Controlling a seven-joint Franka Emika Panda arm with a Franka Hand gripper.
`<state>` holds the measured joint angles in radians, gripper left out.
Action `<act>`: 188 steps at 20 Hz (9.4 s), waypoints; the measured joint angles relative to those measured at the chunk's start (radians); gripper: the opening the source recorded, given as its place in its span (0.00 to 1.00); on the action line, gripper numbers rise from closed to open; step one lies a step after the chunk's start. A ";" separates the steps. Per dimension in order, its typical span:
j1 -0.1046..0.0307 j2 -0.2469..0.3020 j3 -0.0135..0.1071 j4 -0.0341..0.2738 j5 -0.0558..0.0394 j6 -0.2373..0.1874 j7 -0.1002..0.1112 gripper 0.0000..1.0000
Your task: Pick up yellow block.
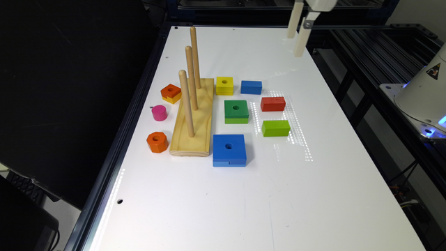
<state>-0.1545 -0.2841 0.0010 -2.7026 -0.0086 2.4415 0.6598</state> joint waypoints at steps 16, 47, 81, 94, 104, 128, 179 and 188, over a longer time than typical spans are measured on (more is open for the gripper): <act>-0.015 0.051 0.000 0.047 -0.0010 0.006 -0.015 1.00; -0.070 0.273 0.000 0.277 -0.0011 0.006 -0.068 1.00; -0.070 0.382 0.040 0.407 0.0019 -0.001 -0.050 1.00; -0.076 0.417 0.040 0.408 0.0014 0.012 -0.050 1.00; -0.078 0.489 0.040 0.409 0.0009 0.073 -0.050 1.00; -0.078 0.589 0.062 0.419 0.0013 0.166 -0.039 1.00; -0.079 0.694 0.066 0.481 -0.0002 0.194 -0.031 1.00; -0.078 0.696 0.069 0.486 -0.0002 0.194 -0.031 1.00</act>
<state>-0.2322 0.4122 0.0697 -2.2169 -0.0088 2.6359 0.6290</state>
